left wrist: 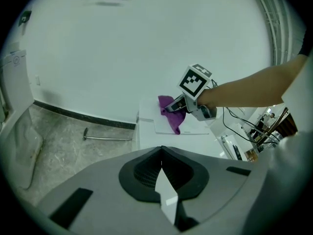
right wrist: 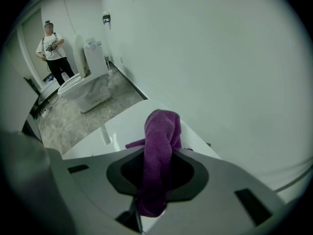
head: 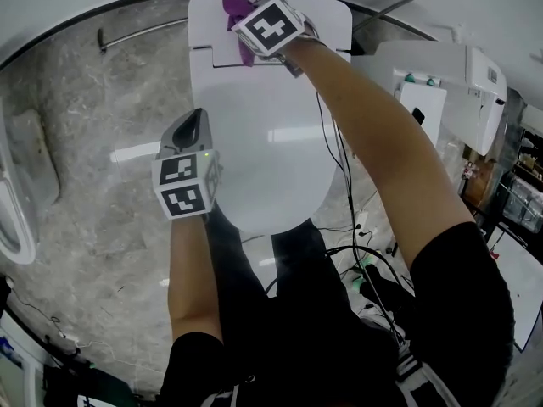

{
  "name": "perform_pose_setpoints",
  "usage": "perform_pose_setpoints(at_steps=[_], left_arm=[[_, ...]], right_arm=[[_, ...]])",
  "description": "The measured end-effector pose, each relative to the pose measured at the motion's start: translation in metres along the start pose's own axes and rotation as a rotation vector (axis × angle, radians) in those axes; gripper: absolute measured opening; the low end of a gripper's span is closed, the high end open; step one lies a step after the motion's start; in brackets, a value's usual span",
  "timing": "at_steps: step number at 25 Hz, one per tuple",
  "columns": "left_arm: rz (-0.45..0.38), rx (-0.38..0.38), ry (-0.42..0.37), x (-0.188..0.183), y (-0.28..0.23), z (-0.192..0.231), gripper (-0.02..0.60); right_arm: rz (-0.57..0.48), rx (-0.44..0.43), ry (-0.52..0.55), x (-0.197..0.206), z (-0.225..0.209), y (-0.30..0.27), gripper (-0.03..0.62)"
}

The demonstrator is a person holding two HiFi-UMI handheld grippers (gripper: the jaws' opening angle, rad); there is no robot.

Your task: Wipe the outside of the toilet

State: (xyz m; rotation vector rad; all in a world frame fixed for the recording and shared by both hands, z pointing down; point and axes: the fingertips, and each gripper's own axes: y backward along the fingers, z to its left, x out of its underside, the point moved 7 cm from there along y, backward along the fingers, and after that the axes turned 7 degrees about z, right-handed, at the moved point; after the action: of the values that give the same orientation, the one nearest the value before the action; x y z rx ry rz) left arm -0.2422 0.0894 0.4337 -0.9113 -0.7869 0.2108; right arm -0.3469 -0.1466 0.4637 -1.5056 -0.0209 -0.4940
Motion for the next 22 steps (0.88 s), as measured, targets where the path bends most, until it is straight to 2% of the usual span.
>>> perform_pose_setpoints(at_steps=[11,22], left_arm=[[0.016,0.033,-0.026,0.004,-0.031,-0.038,0.008],[0.046,0.018,-0.032,0.003,-0.047,-0.066,0.008]], right_arm=[[-0.027,0.034,-0.088,0.048,-0.041,0.008,0.086],[-0.061,0.046,-0.138,0.093,-0.077,0.017,0.086]])
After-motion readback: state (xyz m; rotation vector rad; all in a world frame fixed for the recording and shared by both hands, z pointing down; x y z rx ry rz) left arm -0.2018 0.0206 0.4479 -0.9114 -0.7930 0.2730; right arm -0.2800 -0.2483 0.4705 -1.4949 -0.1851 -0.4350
